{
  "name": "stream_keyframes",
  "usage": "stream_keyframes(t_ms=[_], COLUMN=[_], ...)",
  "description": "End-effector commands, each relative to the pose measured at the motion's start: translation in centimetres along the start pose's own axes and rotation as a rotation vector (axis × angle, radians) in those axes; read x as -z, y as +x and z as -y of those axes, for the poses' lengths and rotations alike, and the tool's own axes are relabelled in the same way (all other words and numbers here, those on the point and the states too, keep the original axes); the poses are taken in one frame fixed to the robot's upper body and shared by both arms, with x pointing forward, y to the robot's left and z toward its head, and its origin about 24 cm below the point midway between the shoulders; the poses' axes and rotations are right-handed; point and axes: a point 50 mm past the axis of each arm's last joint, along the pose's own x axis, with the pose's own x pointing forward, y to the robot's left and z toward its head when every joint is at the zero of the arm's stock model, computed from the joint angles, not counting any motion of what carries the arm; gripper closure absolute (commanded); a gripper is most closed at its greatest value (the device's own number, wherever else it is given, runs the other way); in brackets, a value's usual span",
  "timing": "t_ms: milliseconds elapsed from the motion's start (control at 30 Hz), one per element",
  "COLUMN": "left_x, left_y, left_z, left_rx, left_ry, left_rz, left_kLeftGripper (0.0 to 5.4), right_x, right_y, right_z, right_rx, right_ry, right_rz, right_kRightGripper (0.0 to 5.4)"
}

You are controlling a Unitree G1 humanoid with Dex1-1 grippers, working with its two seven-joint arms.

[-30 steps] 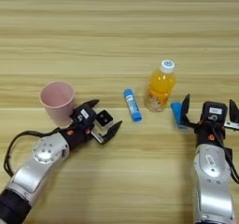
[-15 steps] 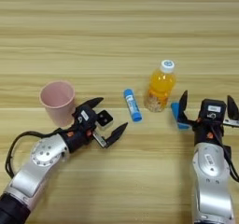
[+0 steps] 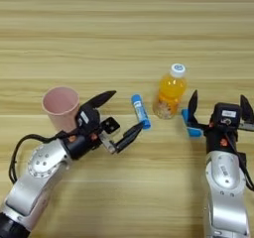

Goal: Move the objects on the table

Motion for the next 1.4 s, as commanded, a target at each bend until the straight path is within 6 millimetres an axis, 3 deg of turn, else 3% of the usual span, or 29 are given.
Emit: stream_keyframes(t_ms=[33, 200, 367, 533, 833, 1200, 1400], left_x=[-2.6, -5.4, -7.8, -8.4, -6.1, -0.5, 1.6], left_y=[-0.2, -0.5, -1.6, -3.2, -6.4, -9.3, -9.8], left_z=[0.1, -2.3, -7.5, -11.7, -17.4, -20.4, -20.4], left_rx=[0.022, -0.094, -0.359, -0.567, -0.874, -1.021, -1.07], left_ry=[0.016, 0.081, 0.154, 0.264, 0.396, 0.307, 0.247], left_rz=[0.082, 0.167, 0.235, 0.18, -0.043, -0.243, -0.301], left_kLeftGripper=[0.02, 0.02, 0.02, 0.02, 0.02, 0.02, 0.02], right_x=[0.2, 0.3, 0.4, 0.5, 0.5, 0.5, 0.2], right_y=[0.2, 0.2, 0.3, 0.3, 0.3, 0.2, 0.1], right_z=[-0.1, -0.1, -0.3, -0.3, -0.2, -0.2, -0.2], right_rx=[-0.002, -0.005, -0.009, -0.01, -0.013, -0.025, -0.031], right_ry=[0.0, -0.004, -0.006, -0.006, -0.005, 0.001, 0.004], right_rz=[-0.006, -0.01, -0.014, -0.014, -0.011, -0.008, 0.005], right_kRightGripper=[0.0, 0.0, 0.0, 0.0, 0.0, 0.0, 0.0])
